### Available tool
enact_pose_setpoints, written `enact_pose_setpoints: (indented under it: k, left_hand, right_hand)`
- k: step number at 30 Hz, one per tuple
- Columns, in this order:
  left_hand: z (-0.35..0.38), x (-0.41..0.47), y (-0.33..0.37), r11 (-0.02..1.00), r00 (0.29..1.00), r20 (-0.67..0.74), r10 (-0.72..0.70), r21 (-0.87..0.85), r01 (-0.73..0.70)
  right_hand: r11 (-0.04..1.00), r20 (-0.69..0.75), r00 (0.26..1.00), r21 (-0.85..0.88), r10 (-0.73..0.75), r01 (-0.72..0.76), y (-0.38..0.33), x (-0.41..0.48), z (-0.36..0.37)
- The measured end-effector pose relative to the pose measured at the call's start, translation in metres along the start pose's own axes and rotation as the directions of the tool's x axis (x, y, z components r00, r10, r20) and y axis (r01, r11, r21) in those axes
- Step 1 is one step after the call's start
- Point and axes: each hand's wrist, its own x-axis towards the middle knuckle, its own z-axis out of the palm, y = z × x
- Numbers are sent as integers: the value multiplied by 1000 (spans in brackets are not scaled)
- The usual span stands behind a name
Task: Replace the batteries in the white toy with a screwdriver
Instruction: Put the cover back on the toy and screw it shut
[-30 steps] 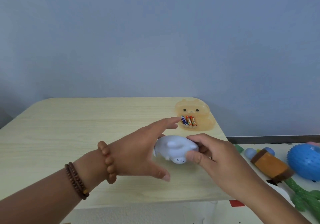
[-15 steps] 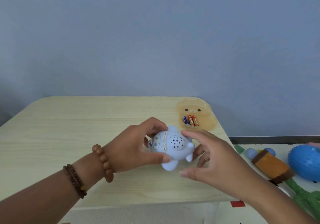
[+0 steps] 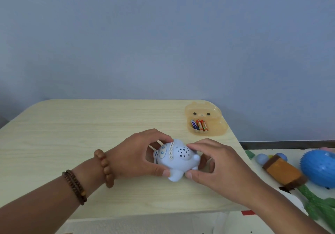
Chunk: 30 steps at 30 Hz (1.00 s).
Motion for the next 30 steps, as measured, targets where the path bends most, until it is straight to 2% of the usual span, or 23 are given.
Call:
enact_pose_setpoints:
  k: [3,7,12,20,27,30]
  left_hand:
    - [-10,4,-5,998,1000,2,-16,-66,16]
    - [-32,22,-13,995,993,-110,-32,-98,22]
    - [-54,45,-32,988,975,-186,-125,-110,106]
    - [-63,70,-67,979,965,-169,-203,-5,205]
    - [-58,68,-73,982,962,-199,-187,-63,178]
    - [-58,66,-74,980,961,-194,-197,-73,186]
  right_hand:
    - [1000,11,1000,-10,-7,7,-4,12,-6]
    - [996,3,999,-78,-50,50,-4,55,-16]
    - [986,-3,999,-163,-47,46,-4,117,-13]
    - [975,66,998,-224,-2,17,15,159,0]
    - [968,71,997,-250,-1,19,21,161,6]
    - [947,86,996,-317,-32,58,18,160,5]
